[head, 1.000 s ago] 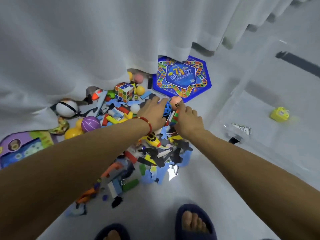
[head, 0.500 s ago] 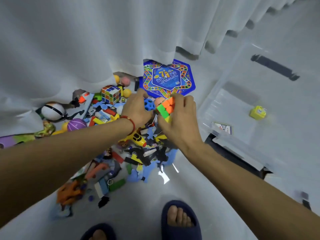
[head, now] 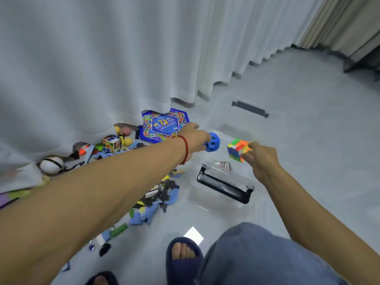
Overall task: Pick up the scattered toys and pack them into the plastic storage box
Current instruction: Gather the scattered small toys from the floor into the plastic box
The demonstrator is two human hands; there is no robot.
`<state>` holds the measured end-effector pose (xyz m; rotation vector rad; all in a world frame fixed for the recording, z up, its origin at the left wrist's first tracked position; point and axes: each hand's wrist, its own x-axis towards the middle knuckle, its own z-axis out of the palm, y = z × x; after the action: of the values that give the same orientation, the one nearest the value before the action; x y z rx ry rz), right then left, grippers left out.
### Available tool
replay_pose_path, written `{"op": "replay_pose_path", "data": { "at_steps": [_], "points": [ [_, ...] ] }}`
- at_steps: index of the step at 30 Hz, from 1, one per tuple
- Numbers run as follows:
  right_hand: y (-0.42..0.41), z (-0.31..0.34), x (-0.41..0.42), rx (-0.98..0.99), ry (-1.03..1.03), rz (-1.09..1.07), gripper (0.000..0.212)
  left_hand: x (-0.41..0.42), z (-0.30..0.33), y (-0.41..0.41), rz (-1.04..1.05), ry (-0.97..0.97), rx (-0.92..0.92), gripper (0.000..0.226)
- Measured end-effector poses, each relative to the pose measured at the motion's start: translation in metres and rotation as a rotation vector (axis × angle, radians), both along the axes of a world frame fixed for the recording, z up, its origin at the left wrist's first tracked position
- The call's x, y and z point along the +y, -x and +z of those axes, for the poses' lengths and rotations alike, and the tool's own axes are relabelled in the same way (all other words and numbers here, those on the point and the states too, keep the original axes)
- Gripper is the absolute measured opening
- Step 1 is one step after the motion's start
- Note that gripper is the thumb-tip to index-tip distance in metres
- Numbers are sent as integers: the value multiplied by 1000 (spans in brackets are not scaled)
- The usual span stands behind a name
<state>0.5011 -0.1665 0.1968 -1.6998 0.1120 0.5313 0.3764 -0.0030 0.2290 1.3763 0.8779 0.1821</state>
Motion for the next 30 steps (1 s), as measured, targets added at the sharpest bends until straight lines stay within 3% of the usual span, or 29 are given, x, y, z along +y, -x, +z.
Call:
{"op": "replay_pose_path", "data": {
  "at_steps": [1, 3, 7, 10, 13, 16, 19, 24, 30],
  "points": [
    [0, 2, -6, -17, 41, 9, 5, 0, 3, 0, 17, 11, 1, 62],
    [7, 10, -10, -17, 47, 76, 12, 4, 13, 9, -4, -26, 45, 47],
    [36, 31, 5, -157, 128, 340, 11, 31, 37, 62, -173, -326, 295, 11],
    [66, 49, 37, -327, 217, 572, 13, 60, 43, 119, -290, -527, 455, 21],
    [103, 64, 72, -473, 364, 883, 15, 89, 33, 182, -314, -554, 573, 25],
    [135, 66, 103, -674, 492, 1155, 19, 113, 11, 238, -211, -573, 610, 34],
    [159, 41, 133, -780, 604, 1350, 25, 127, -37, 281, -57, -465, 585, 31],
    [178, -47, 164, -835, 705, 1506, 35, 116, -117, 311, -37, -460, 678, 34],
    [192, -152, 200, -889, 859, 1456, 58, 124, -180, 325, -81, -683, 862, 67]
  ]
}}
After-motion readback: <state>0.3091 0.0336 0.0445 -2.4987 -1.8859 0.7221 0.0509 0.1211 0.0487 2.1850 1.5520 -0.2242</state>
